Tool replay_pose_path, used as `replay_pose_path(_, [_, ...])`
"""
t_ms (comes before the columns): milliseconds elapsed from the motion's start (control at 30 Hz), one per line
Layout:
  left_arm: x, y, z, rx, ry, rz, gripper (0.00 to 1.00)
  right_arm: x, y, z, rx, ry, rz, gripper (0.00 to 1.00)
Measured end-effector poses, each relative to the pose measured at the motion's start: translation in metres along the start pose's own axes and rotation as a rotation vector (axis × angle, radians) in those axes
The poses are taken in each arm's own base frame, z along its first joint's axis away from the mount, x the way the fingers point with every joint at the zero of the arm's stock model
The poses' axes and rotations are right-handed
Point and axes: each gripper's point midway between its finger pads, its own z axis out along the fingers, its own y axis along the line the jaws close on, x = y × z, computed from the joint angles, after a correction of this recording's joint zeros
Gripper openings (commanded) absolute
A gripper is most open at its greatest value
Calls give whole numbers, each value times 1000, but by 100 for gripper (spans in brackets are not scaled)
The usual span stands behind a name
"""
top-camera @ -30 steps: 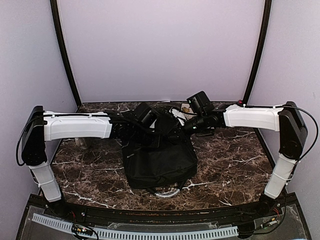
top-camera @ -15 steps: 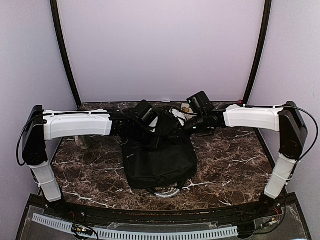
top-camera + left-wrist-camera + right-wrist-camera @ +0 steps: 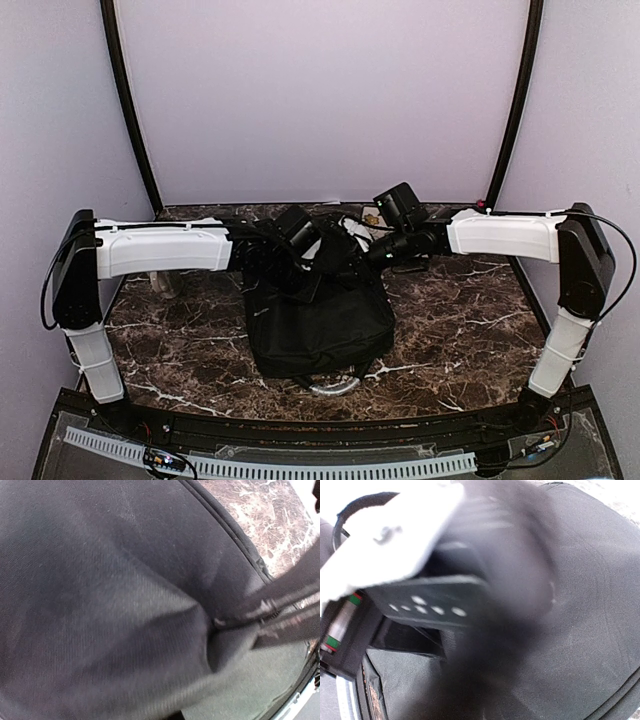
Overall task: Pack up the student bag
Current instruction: Adjust the pen in the second largest pocket of the bag.
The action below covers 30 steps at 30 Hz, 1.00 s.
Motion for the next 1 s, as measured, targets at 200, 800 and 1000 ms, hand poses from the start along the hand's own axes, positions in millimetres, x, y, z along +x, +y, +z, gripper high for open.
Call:
replay_pose_path(200, [-4,7,5,-64,-25,24,0,0,0,0,1,-1,-1,0])
replay_pose_path(800, [-6,-75,-98,248,-273,281,42,11,2,-2,5,66,-135,9])
replay_pose_path(1000, [-3,-24,-129,151,-357,131,49,41,18,2,-33,191,-313,30])
